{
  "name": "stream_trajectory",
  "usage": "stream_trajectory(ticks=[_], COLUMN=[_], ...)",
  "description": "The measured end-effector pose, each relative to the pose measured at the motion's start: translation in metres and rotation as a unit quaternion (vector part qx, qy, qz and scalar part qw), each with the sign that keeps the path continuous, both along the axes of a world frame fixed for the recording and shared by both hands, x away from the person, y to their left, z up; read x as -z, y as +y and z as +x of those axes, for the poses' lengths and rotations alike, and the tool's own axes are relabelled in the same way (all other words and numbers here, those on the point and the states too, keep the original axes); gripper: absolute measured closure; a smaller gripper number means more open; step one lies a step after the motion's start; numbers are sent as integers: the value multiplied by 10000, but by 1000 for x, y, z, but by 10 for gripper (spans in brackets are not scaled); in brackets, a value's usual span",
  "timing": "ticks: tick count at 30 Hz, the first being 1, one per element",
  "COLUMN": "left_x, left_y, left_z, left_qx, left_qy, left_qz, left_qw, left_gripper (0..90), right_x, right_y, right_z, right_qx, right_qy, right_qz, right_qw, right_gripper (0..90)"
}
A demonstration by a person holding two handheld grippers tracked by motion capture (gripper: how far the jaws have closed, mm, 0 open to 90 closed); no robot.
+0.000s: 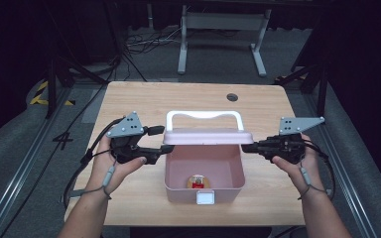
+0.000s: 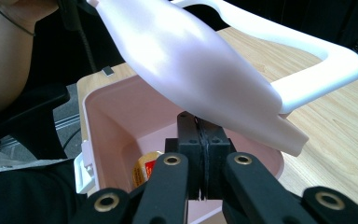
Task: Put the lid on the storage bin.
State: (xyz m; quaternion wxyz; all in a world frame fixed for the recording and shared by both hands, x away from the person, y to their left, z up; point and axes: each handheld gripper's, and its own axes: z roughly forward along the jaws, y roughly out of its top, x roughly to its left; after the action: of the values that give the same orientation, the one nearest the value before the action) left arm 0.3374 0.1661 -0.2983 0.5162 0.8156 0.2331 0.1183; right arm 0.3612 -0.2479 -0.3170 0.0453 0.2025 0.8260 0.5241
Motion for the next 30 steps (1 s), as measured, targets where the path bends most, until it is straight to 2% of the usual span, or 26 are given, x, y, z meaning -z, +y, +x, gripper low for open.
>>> stream_trajectory(ticks=[5, 8, 10, 12, 14, 16, 19, 22, 27, 30], left_x=[2, 3, 3, 1, 0, -1, 1, 3, 7, 10], left_y=[8, 12, 17, 22, 25, 28, 34, 40, 44, 49], left_z=[-5, -6, -8, -9, -10, -10, -8, -5, 1, 6], left_qx=[35, -45, -272, -362, -373, -388, -577, -772, -898, -1024], left_qy=[72, 67, 8, -34, -29, 18, 174, 252, 235, 264], left_qz=[79, 92, 171, 229, 165, 141, 250, 171, 223, 173], left_qw=[9999, 9999, 9995, 9991, 9992, 9991, 9979, 9966, 9954, 9942], left_gripper=[367, 367, 363, 362, 362, 362, 361, 359, 350, 345], right_x=[1, 1, 0, 0, 0, 0, 0, 0, -1, -1], right_y=[2, 2, 1, 1, 1, 1, 0, 1, 1, 0], right_z=[1, 1, 2, 3, 3, 3, 2, 1, 0, -1], right_qx=[-46, -57, -73, -76, -71, -62, -51, -67, -67, -78], right_qy=[29, 32, 48, 48, 42, 34, 26, 28, 22, 33], right_qz=[-32, -34, -38, -34, -31, -29, -16, -25, -16, -25], right_qw=[10000, 10000, 10000, 10000, 10000, 10000, 10000, 10000, 10000, 10000], right_gripper=[892, 892, 892, 893, 894, 894, 894, 894, 894, 891])
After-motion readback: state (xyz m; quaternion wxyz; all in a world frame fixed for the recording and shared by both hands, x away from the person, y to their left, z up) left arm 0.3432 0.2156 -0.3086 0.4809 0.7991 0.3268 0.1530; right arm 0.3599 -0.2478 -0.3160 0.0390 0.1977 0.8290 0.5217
